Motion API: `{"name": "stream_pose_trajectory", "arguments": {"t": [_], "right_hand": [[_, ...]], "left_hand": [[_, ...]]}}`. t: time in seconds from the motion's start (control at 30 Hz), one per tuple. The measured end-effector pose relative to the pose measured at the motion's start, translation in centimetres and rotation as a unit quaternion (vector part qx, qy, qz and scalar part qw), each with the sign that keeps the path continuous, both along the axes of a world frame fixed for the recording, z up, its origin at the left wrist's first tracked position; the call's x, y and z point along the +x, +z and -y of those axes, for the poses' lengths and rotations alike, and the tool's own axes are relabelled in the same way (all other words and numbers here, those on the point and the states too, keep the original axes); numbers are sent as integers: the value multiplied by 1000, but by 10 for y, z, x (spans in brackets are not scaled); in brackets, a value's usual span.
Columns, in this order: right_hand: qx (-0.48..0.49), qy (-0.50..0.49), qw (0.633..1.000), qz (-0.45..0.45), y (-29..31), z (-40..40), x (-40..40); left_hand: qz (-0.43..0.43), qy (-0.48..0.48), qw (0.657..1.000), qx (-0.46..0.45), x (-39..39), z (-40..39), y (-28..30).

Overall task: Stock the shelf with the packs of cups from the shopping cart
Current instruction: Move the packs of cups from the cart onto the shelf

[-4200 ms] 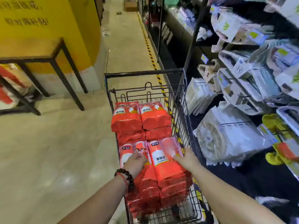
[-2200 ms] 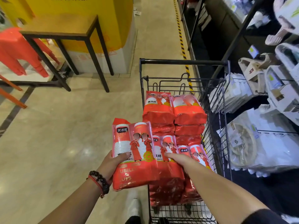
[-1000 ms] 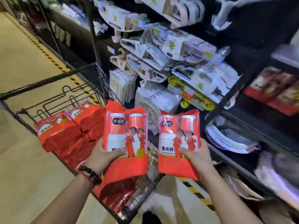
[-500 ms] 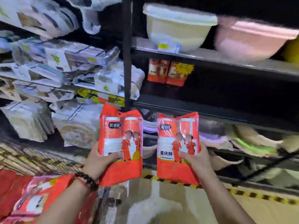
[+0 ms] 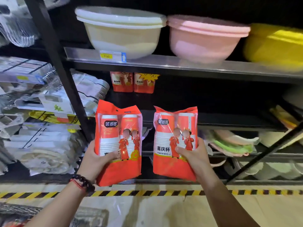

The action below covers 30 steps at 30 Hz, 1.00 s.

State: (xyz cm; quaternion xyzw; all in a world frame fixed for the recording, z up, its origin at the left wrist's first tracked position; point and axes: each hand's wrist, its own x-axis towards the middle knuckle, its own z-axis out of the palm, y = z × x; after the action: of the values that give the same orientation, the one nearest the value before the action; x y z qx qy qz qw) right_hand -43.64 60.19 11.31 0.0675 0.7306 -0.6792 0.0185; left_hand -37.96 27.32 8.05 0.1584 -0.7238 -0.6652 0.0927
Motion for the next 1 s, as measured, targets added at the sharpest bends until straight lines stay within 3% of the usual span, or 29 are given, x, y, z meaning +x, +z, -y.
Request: {"name": "stream_pose_trajectory", "arguments": {"t": [0.57, 1.0], "right_hand": [[-13, -2, 1000, -3, -9, 78, -130], [-13, -51, 998, -25, -11, 114, -230]], "left_hand": [[-29, -21, 999, 13, -128, 72, 12], [-9, -69, 996, -53, -247, 108, 12]]}}
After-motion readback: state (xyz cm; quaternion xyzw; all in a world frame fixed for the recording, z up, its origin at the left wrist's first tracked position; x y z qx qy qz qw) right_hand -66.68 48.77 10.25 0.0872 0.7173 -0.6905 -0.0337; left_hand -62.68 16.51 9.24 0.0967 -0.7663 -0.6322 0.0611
